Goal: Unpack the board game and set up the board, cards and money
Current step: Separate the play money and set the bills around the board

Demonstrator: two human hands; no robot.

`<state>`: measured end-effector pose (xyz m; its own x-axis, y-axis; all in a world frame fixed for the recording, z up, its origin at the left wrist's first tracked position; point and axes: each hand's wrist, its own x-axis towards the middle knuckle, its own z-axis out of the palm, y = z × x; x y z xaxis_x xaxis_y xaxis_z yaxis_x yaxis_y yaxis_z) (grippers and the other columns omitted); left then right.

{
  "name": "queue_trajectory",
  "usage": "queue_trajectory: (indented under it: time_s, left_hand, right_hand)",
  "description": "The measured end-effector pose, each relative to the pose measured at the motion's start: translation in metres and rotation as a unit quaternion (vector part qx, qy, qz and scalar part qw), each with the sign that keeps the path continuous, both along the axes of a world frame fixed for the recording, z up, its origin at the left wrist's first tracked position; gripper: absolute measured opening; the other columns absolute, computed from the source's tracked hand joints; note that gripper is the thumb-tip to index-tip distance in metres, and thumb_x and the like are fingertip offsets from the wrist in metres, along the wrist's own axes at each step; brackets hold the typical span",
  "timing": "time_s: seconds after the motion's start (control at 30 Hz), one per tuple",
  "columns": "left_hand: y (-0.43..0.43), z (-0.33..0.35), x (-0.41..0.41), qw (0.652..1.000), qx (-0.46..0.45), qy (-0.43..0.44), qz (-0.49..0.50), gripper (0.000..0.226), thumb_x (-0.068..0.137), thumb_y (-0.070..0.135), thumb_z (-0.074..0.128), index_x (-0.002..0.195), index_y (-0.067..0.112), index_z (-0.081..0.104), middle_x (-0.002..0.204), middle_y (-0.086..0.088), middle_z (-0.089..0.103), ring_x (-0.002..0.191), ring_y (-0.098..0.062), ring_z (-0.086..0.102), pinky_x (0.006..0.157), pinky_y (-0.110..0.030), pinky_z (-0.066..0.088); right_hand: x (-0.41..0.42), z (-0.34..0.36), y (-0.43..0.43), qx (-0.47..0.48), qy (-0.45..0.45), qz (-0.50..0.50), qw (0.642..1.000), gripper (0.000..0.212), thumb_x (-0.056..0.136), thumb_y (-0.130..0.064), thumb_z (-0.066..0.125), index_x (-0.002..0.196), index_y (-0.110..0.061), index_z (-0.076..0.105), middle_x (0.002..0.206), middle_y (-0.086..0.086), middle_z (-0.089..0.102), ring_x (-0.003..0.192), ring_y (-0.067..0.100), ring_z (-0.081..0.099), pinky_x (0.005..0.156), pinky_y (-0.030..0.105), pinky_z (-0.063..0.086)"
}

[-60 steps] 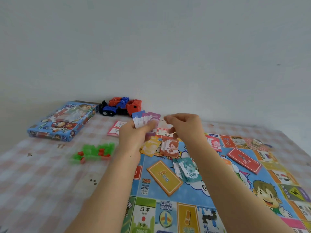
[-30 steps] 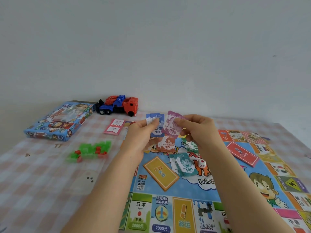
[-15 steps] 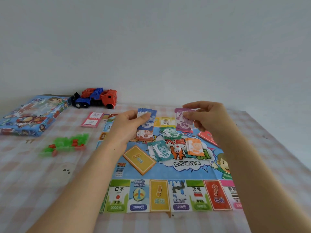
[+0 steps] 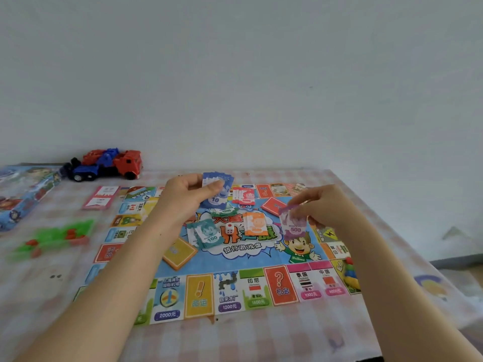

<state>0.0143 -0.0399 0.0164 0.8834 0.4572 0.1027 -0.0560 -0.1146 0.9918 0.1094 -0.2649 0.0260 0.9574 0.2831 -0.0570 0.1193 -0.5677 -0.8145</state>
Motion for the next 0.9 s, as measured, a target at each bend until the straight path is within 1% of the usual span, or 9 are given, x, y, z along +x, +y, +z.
queue_trajectory:
  time_s: [0.1, 0.17, 0.23, 0.33, 0.47, 0.53, 0.6, 0.73, 0.9]
  left_hand:
    - [-0.019, 0.0, 0.0, 1.0, -0.009, 0.001, -0.02, 0.011, 0.085, 0.017, 0.066, 0.094, 0.01, 0.068, 0.051, 0.011, 0.061, 0.03, 0.005, 0.043, 0.034, -0.005, 0.029]
    - [-0.028, -0.004, 0.002, 0.999, 0.0, 0.009, -0.032, 0.009, 0.086, 0.02, 0.066, 0.093, 0.014, 0.067, 0.038, 0.017, 0.051, 0.03, 0.005, 0.042, 0.036, -0.007, 0.03]
    - [-0.031, -0.006, 0.0, 0.999, 0.005, 0.018, -0.036, 0.006, 0.085, 0.022, 0.066, 0.088, 0.017, 0.066, 0.036, 0.018, 0.048, 0.033, 0.005, 0.045, 0.04, -0.01, 0.033]
    - [-0.028, -0.012, -0.002, 1.0, 0.002, 0.019, -0.012, 0.005, 0.083, 0.025, 0.069, 0.08, 0.021, 0.069, 0.048, 0.015, 0.054, 0.045, -0.002, 0.047, 0.046, -0.015, 0.034]
    - [-0.024, -0.017, -0.004, 1.0, -0.017, 0.025, 0.001, 0.008, 0.085, 0.026, 0.068, 0.089, 0.019, 0.069, 0.081, -0.005, 0.068, 0.057, -0.007, 0.058, 0.044, -0.017, 0.038]
    - [-0.025, -0.018, -0.005, 0.999, -0.03, 0.024, -0.001, 0.009, 0.086, 0.024, 0.067, 0.092, 0.018, 0.069, 0.088, -0.006, 0.072, 0.062, -0.009, 0.062, 0.044, -0.017, 0.04]
    - [-0.027, -0.018, -0.006, 0.999, -0.042, 0.02, -0.008, 0.011, 0.086, 0.023, 0.067, 0.094, 0.017, 0.068, 0.087, -0.006, 0.074, 0.065, -0.011, 0.066, 0.046, -0.018, 0.043]
    - [-0.032, -0.019, -0.012, 0.996, -0.076, 0.017, -0.038, 0.012, 0.085, 0.018, 0.067, 0.095, 0.012, 0.067, 0.081, -0.004, 0.074, 0.065, -0.012, 0.07, 0.05, -0.02, 0.05]
    - [-0.037, -0.023, -0.02, 0.999, 0.007, 0.026, -0.031, 0.012, 0.085, 0.023, 0.069, 0.092, 0.014, 0.069, 0.073, -0.002, 0.072, 0.06, -0.012, 0.064, 0.044, -0.017, 0.043]
  right_hand:
    - [-0.002, -0.005, 0.0, -0.023, -0.005, 0.012, 1.0, 0.021, 0.073, 0.002, 0.072, 0.071, -0.019, 0.071, 0.06, 0.006, 0.06, 0.037, 0.008, 0.041, 0.039, 0.019, 0.033]
    - [-0.002, -0.01, 0.002, -0.037, -0.025, 0.015, 0.999, 0.021, 0.073, 0.0, 0.073, 0.073, -0.021, 0.071, 0.07, 0.003, 0.065, 0.044, 0.007, 0.046, 0.04, 0.018, 0.035]
    - [-0.002, -0.015, 0.006, -0.051, -0.066, 0.007, 0.997, 0.02, 0.073, -0.006, 0.075, 0.082, -0.023, 0.073, 0.082, 0.0, 0.068, 0.059, 0.008, 0.055, 0.052, 0.02, 0.042]
    - [-0.005, -0.016, 0.014, -0.007, -0.122, -0.012, 0.992, 0.017, 0.076, -0.016, 0.076, 0.091, -0.022, 0.073, 0.086, -0.004, 0.068, 0.072, 0.008, 0.06, 0.061, 0.02, 0.046]
    - [-0.023, -0.006, 0.026, 0.132, -0.041, 0.084, 0.987, 0.01, 0.08, -0.023, 0.075, 0.089, -0.018, 0.074, 0.064, -0.009, 0.068, 0.047, 0.005, 0.053, 0.045, 0.018, 0.042]
    - [-0.03, -0.003, 0.031, 0.165, -0.014, 0.12, 0.979, 0.014, 0.08, -0.022, 0.075, 0.093, -0.015, 0.074, 0.067, -0.006, 0.071, 0.047, 0.008, 0.056, 0.044, 0.019, 0.046]
    - [-0.033, -0.003, 0.037, 0.166, -0.02, 0.126, 0.978, 0.015, 0.08, -0.02, 0.075, 0.094, -0.014, 0.074, 0.073, -0.003, 0.073, 0.053, 0.009, 0.063, 0.049, 0.02, 0.05]
    - [-0.038, -0.006, 0.041, 0.187, -0.02, 0.119, 0.975, 0.009, 0.08, -0.011, 0.074, 0.089, -0.011, 0.073, 0.068, 0.001, 0.073, 0.054, 0.01, 0.065, 0.05, 0.02, 0.052]
    - [-0.042, -0.007, 0.036, 0.173, -0.035, 0.127, 0.976, 0.008, 0.078, -0.009, 0.076, 0.085, -0.012, 0.073, 0.065, 0.001, 0.073, 0.055, 0.012, 0.067, 0.053, 0.022, 0.056]
